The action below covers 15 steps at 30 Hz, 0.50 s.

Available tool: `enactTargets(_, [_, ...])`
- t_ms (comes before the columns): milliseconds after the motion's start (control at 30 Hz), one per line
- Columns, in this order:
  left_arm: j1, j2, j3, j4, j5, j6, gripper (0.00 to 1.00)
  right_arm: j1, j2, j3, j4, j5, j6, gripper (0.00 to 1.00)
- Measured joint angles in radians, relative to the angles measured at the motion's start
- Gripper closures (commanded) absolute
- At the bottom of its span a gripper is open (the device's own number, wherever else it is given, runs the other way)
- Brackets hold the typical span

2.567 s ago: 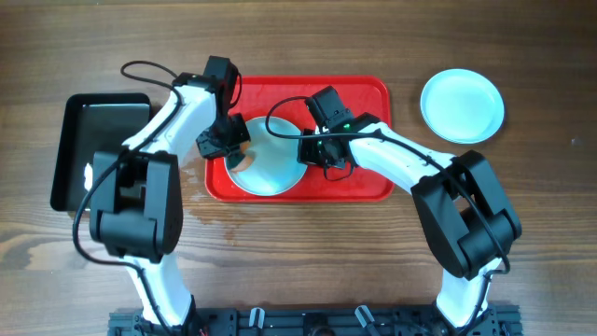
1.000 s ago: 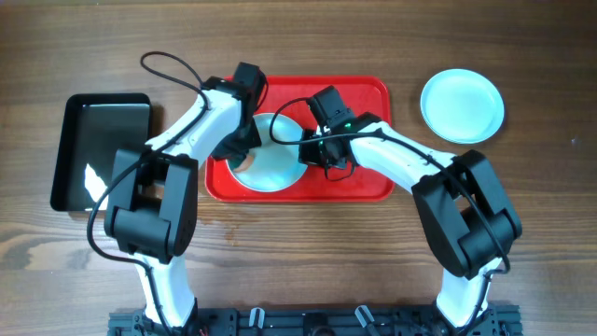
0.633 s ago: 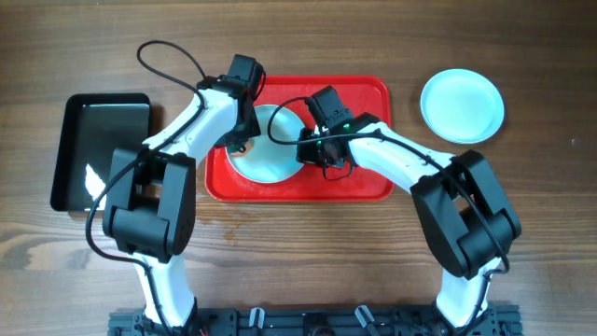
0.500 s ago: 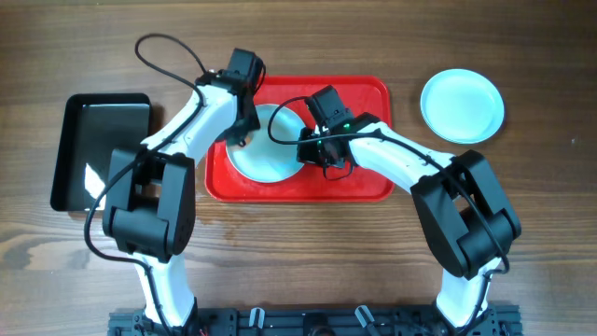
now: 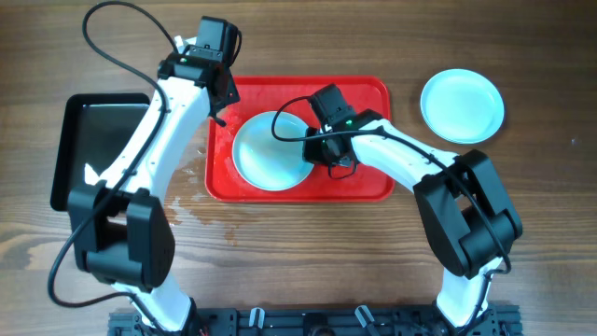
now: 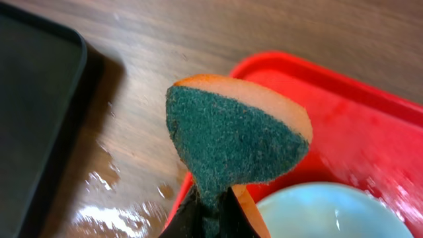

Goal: Clean dirty plates on tray and stack at the side
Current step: 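Lift the scrubbed plate by its rim with the right gripper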

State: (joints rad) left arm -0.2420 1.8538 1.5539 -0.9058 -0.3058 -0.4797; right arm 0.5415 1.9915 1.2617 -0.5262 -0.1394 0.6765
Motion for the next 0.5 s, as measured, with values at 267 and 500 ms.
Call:
enactTargets(267, [-0.002,-0.005,0.003,-0.113,0.229,0.0,0.96,0.0,-0.004,0.212,-0.274,0.293,-0.156,0.96])
enactTargets(500, [-0.002,-0.002,0.003,-0.134,0.289,0.0,0.96,0.011,-0.038,0.409,-0.289,0.655,-0.409,0.96])
